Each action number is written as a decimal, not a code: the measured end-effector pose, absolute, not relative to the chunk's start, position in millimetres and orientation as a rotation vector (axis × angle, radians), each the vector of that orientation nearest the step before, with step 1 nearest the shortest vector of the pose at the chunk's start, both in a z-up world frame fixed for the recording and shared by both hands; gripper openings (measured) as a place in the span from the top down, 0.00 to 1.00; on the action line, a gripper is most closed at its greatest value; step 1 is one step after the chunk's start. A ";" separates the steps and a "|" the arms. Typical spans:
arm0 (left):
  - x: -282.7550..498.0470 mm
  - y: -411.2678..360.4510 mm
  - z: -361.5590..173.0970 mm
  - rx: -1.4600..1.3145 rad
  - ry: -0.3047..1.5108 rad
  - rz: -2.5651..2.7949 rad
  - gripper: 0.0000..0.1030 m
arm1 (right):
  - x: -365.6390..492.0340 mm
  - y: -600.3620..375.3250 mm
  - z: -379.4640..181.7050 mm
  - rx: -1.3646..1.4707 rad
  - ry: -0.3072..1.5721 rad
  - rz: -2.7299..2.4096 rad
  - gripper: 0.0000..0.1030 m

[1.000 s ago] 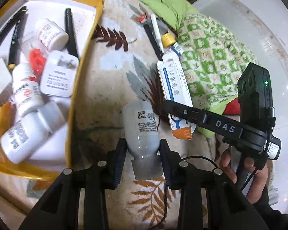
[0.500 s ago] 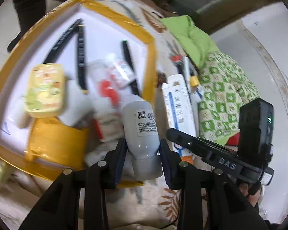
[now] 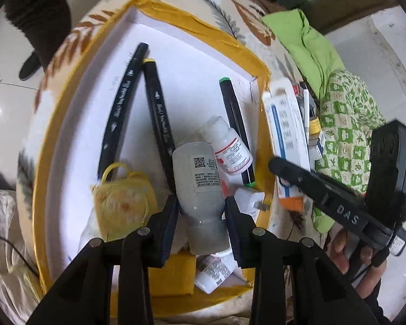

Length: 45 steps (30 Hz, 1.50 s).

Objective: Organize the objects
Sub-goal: 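Carry the ointment box and white bottle into the tray and open both tools, then grasp the blue-and-white medicine box with the right tool while the left tool moves to a black marker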

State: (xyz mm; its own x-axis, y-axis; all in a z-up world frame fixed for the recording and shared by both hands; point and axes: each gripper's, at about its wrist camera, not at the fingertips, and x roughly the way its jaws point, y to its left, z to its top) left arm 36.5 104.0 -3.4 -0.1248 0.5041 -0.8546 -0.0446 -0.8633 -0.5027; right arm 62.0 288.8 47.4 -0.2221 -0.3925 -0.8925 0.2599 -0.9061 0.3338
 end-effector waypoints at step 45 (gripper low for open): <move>88.0 246.9 35.2 -1.633 -0.398 2.100 0.20 | 69.9 484.8 38.6 1.719 -0.583 -2.411 0.48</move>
State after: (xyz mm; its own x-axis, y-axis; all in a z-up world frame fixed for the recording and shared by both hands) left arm 88.0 246.9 35.2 -0.1993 0.5113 -0.8360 -0.1700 -0.8582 -0.4844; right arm 69.9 484.8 38.6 -0.3457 -0.3179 -0.8829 -0.1206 -0.9180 0.3778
